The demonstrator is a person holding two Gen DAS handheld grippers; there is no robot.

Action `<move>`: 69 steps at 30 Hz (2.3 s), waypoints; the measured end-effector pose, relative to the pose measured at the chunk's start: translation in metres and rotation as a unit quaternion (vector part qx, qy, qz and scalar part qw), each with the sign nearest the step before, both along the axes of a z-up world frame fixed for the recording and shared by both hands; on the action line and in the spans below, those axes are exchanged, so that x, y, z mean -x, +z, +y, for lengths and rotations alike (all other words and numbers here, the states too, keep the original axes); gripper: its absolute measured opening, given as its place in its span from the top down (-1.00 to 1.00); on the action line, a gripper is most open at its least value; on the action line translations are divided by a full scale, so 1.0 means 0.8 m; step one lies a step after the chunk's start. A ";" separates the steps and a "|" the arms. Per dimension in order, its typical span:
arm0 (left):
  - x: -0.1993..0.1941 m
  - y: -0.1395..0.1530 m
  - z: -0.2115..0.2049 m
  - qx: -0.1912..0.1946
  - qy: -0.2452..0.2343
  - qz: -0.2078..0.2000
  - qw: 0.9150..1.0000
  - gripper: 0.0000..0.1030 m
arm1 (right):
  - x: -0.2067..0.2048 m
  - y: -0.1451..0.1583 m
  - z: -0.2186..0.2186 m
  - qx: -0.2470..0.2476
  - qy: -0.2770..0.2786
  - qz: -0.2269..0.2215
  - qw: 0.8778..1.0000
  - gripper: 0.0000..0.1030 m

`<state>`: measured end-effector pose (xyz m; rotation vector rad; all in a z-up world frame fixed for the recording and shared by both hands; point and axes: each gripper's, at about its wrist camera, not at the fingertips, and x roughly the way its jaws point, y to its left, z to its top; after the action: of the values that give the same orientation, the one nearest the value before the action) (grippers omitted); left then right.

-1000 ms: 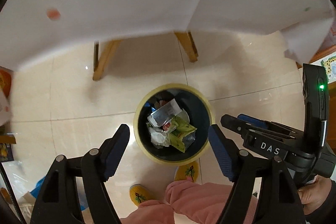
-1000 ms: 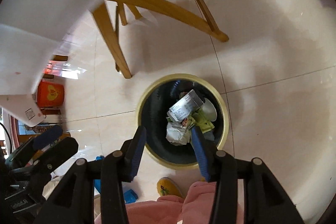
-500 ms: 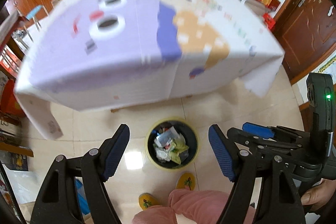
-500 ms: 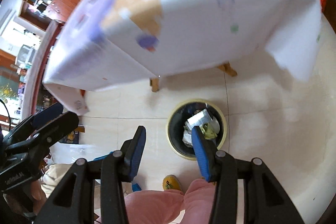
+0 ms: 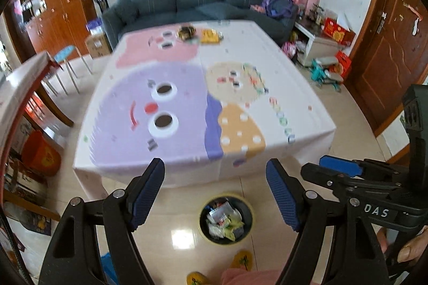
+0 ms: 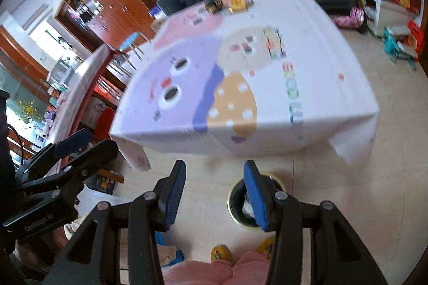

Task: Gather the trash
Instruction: 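Lift both tools back toward the table, then grasp the yellow snack bag with the right gripper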

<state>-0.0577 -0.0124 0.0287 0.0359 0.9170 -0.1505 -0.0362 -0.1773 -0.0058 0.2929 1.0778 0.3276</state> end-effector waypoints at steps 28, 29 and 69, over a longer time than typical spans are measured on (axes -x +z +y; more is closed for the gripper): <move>-0.162 0.106 0.023 0.008 0.029 -0.079 0.996 -0.80 | -0.174 0.116 -0.006 0.051 -0.013 -0.094 0.994 -0.04; -0.174 0.106 0.026 0.008 0.029 -0.080 0.996 -0.87 | -0.189 0.116 -0.006 0.055 -0.016 -0.096 0.994 -0.04; -0.755 -0.146 0.064 0.043 -0.036 0.091 0.994 -0.92 | -0.637 -0.166 0.077 0.186 -0.093 0.013 0.978 0.22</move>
<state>0.5464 0.0389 -0.0878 -0.0252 1.0904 -0.2639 0.4734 -0.1157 -0.1385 0.0617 1.1043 -0.0481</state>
